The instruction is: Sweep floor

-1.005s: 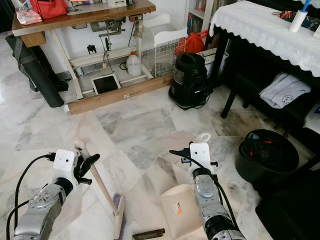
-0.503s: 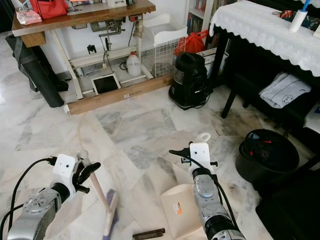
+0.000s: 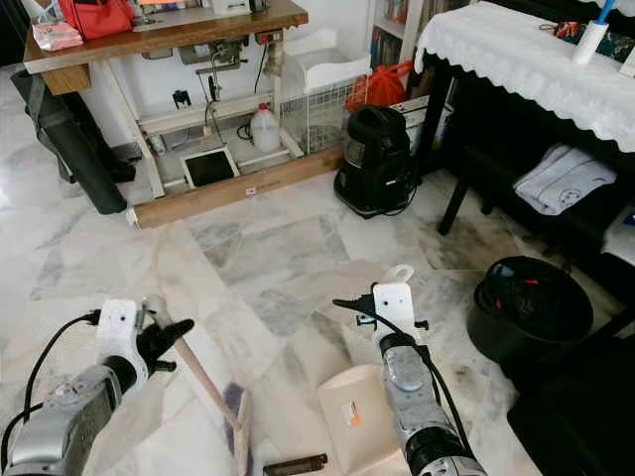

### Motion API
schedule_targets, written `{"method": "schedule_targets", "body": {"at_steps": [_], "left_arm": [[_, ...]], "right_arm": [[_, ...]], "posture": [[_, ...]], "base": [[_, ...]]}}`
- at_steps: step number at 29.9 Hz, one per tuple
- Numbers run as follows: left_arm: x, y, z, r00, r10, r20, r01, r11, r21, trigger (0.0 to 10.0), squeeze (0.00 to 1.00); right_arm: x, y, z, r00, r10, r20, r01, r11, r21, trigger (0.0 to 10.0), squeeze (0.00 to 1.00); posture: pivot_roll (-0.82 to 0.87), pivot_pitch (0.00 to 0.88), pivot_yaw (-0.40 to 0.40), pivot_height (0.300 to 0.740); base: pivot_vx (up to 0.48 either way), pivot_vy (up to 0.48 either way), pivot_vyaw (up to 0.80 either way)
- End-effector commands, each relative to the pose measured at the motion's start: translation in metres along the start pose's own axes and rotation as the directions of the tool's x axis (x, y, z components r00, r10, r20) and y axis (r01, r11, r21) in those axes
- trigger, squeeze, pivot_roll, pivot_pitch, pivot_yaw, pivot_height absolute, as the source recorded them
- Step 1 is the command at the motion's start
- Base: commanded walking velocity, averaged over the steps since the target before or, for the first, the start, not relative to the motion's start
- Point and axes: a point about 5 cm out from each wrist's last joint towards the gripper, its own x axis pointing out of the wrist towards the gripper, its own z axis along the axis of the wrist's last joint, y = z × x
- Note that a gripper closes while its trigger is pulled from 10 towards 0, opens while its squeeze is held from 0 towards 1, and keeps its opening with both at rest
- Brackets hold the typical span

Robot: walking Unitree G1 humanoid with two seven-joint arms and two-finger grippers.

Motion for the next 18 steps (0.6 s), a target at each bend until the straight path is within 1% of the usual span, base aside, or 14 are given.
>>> {"method": "schedule_targets", "body": {"at_steps": [1,3,5,7,9,11,12,14,16,17,18], "left_arm": [[0.003,-0.002,-0.015,0.998,-0.004,-0.07,-0.005,0.992,-0.126,10.0,0.0],[0.006,-0.002,-0.014,0.997,0.009,-0.073,-0.02,0.988,-0.155,10.0,0.0],[0.007,-0.002,-0.014,0.997,0.013,-0.075,-0.025,0.986,-0.164,10.0,0.0],[0.01,-0.003,-0.01,0.998,0.019,-0.059,-0.032,0.973,-0.227,10.0,0.0],[0.013,-0.004,-0.005,0.999,0.018,-0.046,-0.031,0.953,-0.302,10.0,0.0],[0.016,-0.004,0.0,0.999,0.014,-0.03,-0.025,0.912,-0.409,10.0,0.0],[0.016,-0.004,0.0,0.999,0.014,-0.03,-0.025,0.912,-0.409,10.0,0.0],[0.017,-0.004,0.009,1.0,0.022,0.01,-0.015,0.877,-0.48,10.0,0.0],[0.018,-0.004,0.013,0.999,0.024,0.032,-0.004,0.862,-0.507,10.0,0.0],[0.018,-0.005,0.017,0.998,0.022,0.056,0.012,0.846,-0.534,10.0,0.0],[0.019,-0.006,0.019,0.998,0.02,0.067,0.02,0.837,-0.546,10.0,0.0]], "right_arm": [[-0.017,0.016,-0.034,0.984,0.082,-0.161,-0.08,0.997,0.019,10.0,0.0],[-0.016,0.016,-0.034,0.983,0.088,-0.16,-0.086,0.996,0.019,10.0,0.0],[-0.016,0.016,-0.034,0.983,0.09,-0.161,-0.088,0.996,0.019,10.0,0.0],[-0.016,0.017,-0.033,0.983,0.095,-0.158,-0.093,0.995,0.024,10.0,0.0],[-0.016,0.018,-0.033,0.982,0.102,-0.157,-0.099,0.995,0.028,10.0,0.0],[-0.016,0.018,-0.033,0.982,0.107,-0.158,-0.104,0.994,0.028,10.0,0.0],[-0.016,0.018,-0.033,0.982,0.107,-0.158,-0.104,0.994,0.028,10.0,0.0],[-0.016,0.019,-0.032,0.981,0.112,-0.156,-0.108,0.994,0.032,10.0,0.0],[-0.016,0.019,-0.032,0.981,0.113,-0.155,-0.109,0.993,0.033,10.0,0.0],[-0.015,0.019,-0.032,0.981,0.114,-0.155,-0.11,0.993,0.035,10.0,0.0],[-0.015,0.019,-0.032,0.981,0.114,-0.155,-0.11,0.993,0.036,10.0,0.0]], "posture": [[0.04,0.105,0.027,0.74],[0.04,0.105,0.027,0.74],[0.04,0.105,0.027,0.74],[0.04,0.105,0.027,0.74],[0.03,0.096,0.027,0.74],[0.04,0.091,0.025,0.74],[0.04,0.091,0.025,0.74],[0.04,0.087,0.023,0.74],[0.04,0.081,0.022,0.74],[0.04,0.078,0.021,0.74],[0.04,0.078,0.021,0.74]], "base": [[0.0,0.0,0.0],[0.0,0.0,0.0],[0.0,0.0,0.0],[0.0,0.0,0.0],[0.0,0.0,0.0],[0.0,0.0,0.0],[0.0,0.0,0.0],[0.0,0.0,0.0],[0.0,0.0,0.0],[0.0,0.0,0.0],[0.0,0.0,0.0]]}}
